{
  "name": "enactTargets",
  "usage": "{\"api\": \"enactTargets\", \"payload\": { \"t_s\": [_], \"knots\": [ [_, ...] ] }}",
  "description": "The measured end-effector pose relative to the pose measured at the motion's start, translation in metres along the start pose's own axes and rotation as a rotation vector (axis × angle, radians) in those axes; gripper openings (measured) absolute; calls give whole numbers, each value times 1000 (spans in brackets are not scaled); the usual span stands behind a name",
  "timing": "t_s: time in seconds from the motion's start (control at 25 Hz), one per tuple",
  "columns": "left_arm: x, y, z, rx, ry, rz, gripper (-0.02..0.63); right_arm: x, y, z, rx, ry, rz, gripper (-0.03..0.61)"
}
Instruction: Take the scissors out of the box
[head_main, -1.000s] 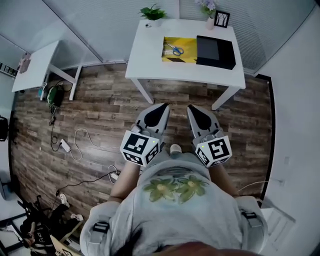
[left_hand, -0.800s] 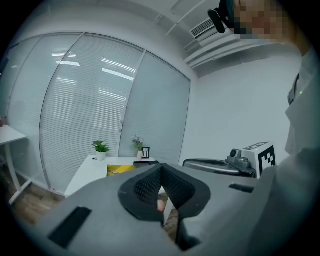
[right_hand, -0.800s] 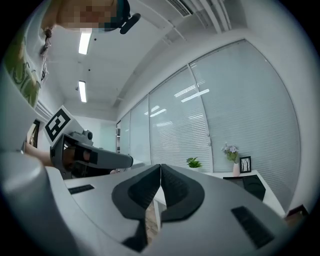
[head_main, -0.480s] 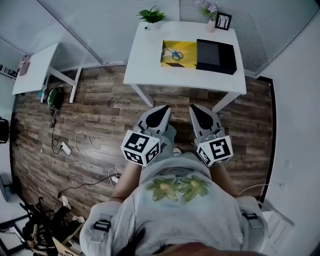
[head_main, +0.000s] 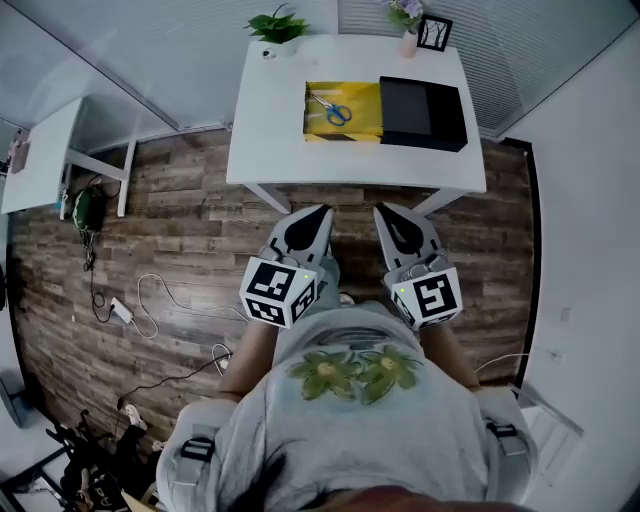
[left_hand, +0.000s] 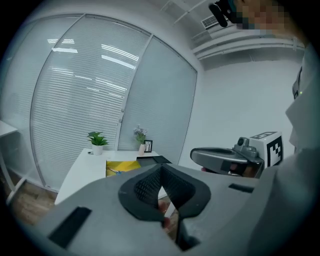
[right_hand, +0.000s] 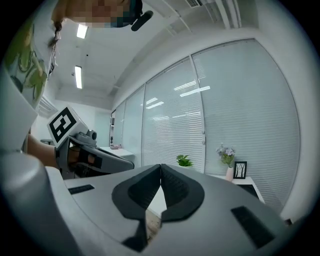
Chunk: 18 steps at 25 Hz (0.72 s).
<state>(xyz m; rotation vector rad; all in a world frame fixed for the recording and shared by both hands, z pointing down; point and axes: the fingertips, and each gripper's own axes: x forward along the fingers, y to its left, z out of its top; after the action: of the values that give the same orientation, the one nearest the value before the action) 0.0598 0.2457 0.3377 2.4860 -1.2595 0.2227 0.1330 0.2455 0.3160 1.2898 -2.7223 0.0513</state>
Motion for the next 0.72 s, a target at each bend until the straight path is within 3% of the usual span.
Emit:
{"api": "enactTargets", "payload": {
  "t_s": [0.28, 0.72],
  "knots": [
    [33, 61, 10, -6, 39, -15, -3, 71, -26, -1, 8, 53, -58, 8],
    [78, 148, 31, -22, 52, -30, -3, 171, -46, -2, -23, 122, -76, 6]
  ]
}}
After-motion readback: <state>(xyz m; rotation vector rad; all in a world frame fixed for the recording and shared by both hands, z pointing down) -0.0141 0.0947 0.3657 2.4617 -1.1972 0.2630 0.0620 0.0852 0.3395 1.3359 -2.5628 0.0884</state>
